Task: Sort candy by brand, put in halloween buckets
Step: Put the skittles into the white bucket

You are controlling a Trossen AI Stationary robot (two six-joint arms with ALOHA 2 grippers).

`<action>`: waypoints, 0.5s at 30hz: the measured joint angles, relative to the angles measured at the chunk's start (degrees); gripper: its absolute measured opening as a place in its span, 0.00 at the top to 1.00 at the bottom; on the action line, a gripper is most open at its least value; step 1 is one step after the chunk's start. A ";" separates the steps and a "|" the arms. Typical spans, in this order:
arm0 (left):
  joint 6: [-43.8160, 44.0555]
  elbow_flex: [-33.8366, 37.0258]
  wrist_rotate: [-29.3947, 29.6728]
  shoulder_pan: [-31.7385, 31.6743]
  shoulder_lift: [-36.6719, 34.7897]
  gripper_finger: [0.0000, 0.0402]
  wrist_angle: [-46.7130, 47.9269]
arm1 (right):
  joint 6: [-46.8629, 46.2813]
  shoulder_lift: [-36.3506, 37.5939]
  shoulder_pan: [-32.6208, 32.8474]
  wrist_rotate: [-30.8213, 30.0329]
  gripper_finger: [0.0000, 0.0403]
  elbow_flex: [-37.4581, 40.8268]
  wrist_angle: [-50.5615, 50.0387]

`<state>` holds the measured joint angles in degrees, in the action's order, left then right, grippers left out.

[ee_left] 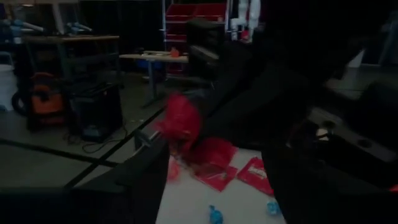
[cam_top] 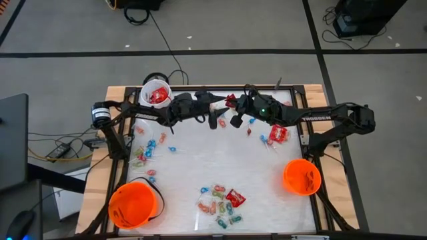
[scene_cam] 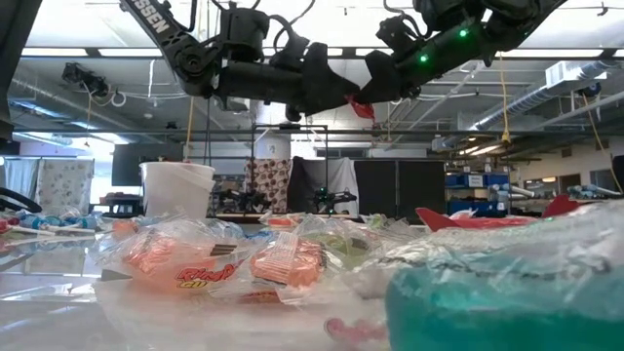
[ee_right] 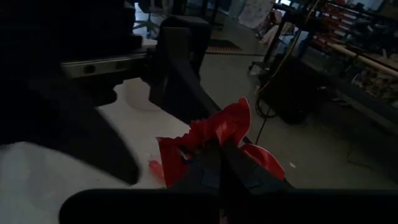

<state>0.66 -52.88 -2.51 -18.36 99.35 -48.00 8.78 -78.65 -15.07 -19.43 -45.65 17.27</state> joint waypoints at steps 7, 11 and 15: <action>-0.32 0.00 0.46 -0.07 0.00 0.74 0.22 | -0.01 0.00 0.07 0.02 0.98 0.00 -0.23; -2.55 0.02 0.04 -0.11 0.00 0.95 0.43 | -0.12 0.00 0.08 0.04 0.98 0.00 -0.34; -3.53 0.02 -0.14 -0.12 0.00 0.98 0.79 | -1.63 0.00 0.11 0.09 0.97 0.00 -0.43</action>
<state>-2.87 -52.86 -2.65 -18.48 99.35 -47.21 7.15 -78.65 -14.96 -19.35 -45.65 16.84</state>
